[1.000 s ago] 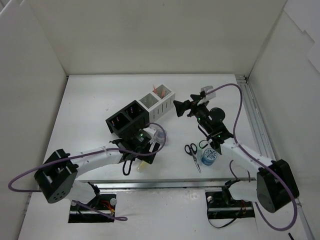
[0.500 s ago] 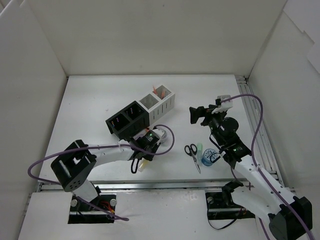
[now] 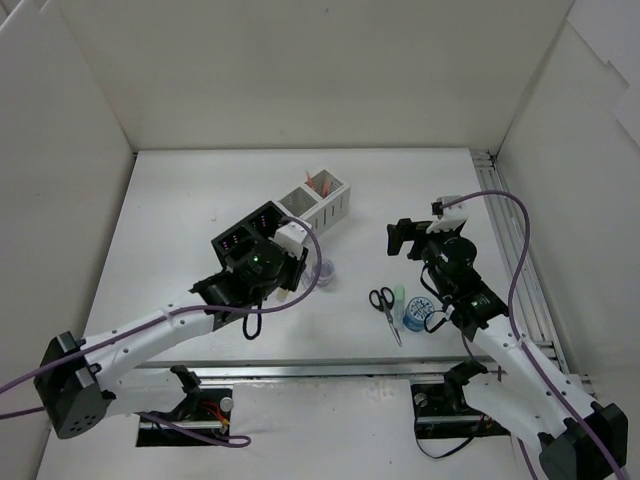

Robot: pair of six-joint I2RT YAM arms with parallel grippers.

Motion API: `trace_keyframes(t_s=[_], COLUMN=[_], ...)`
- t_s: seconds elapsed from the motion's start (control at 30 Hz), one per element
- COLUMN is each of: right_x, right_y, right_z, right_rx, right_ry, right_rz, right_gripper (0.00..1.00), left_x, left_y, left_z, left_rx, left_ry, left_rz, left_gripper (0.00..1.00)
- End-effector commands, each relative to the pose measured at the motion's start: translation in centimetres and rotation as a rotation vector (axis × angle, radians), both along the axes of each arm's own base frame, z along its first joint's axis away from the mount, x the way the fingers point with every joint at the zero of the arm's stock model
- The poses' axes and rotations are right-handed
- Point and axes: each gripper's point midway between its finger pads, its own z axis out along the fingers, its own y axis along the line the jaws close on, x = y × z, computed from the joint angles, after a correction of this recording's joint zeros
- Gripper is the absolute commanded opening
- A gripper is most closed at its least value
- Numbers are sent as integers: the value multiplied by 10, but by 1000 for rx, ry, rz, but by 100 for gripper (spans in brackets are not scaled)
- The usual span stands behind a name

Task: Sort the stationery into containers
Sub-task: Pick up the pen from the corner of the board, then place the pen in the storage box.

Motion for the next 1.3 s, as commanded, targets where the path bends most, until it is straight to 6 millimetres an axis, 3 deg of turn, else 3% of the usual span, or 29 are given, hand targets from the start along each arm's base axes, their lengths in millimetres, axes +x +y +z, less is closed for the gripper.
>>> trace_keyframes(t_s=[0.0, 0.03, 0.1, 0.2, 0.33, 0.5, 0.53, 0.6, 0.67, 0.7, 0.83, 0.9, 1.03, 1.07, 1.27], right_x=[6, 7, 7, 7, 5, 1, -1, -2, -4, -3, -2, -2, -4, -5, -9], right_y=[-5, -6, -6, -7, -10, -17, -19, -21, -21, -22, -24, -24, -25, -25, -27], right_z=[16, 11, 8, 3, 0, -17, -22, -30, -35, -36, -44, -57, -76, -81, -114], right_rx=[5, -3, -12, -21, -33, -56, -62, -69, -76, -76, -77, -87, -86, -75, -77], right_ry=[-54, -37, -20, -7, 7, 64, 75, 101, 116, 119, 161, 224, 311, 330, 477], right_rz=[-26, -32, -36, -34, -43, -68, -73, -81, -80, -84, -105, -108, -134, -140, -187], right_gripper=[98, 98, 98, 98, 98, 98, 98, 98, 98, 98, 98, 98, 98, 98, 98], left_x=[51, 62, 87, 118, 164, 199, 205, 218, 228, 230, 249, 262, 263, 260, 240], left_y=[17, 20, 33, 32, 25, 18, 7, 13, 6, 3, -11, -13, -14, -13, -8], left_z=[93, 119, 142, 173, 195, 210, 207, 205, 190, 192, 164, 145, 121, 124, 123], left_rx=[-130, -173, -182, -221, -266, -360, -374, -382, -387, -405, -440, -428, -441, -458, -453], left_ry=[-312, -380, -459, -533, -578, -625, -616, -626, -615, -639, -602, -552, -493, -502, -485], left_rz=[125, 152, 204, 209, 240, 202, 171, 191, 167, 157, 128, 137, 134, 133, 113], left_gripper=[0, 0, 0, 0, 0, 0, 0, 0, 0, 0, 7, 7, 8, 11, 53])
